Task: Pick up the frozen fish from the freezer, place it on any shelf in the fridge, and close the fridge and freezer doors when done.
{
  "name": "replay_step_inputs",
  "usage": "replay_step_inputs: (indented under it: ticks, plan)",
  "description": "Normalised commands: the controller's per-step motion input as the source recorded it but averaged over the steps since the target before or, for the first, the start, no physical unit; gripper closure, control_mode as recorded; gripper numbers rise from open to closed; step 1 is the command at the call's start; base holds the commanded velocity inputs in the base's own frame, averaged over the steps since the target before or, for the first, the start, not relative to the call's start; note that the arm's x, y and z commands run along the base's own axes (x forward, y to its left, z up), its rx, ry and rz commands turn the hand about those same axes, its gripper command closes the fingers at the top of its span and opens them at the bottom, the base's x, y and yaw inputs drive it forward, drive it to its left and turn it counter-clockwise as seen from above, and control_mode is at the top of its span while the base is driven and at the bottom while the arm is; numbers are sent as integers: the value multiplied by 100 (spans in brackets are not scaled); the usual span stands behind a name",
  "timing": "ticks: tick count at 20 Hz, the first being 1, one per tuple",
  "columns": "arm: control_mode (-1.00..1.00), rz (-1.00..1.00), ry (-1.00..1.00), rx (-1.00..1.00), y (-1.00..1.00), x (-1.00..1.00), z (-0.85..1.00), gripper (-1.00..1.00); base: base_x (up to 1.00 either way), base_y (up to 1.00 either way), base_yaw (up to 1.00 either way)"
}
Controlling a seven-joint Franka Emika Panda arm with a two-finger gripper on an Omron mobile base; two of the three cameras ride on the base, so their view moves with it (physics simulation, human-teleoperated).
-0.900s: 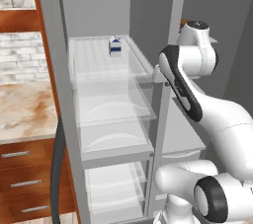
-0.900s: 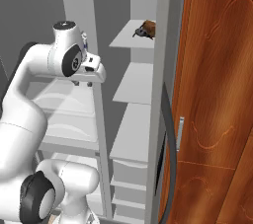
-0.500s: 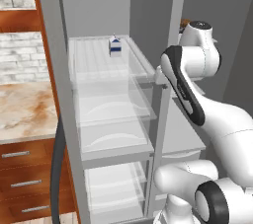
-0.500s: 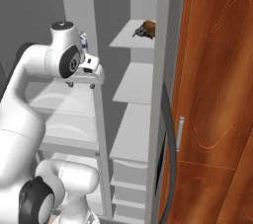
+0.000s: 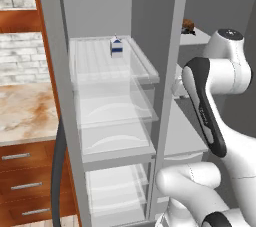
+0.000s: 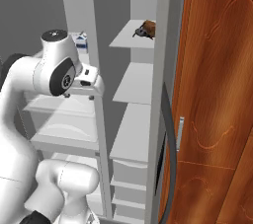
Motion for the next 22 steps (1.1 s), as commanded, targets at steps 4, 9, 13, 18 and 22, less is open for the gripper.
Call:
replay_step_inputs:
  ticks: [4,9,13,18,22]
  plan:
    - [-100,0,-3,0,0,-22,0,-100,0,0,0]
    - [100,0,-1,0,-8,-4,0,-100,0,-6,0]
    - [100,0,0,0,0,0,0,-100,4,-40,0]
    - [100,0,0,0,0,0,0,-100,11,-43,0]
    - [100,0,0,0,0,0,0,-100,7,-47,0]
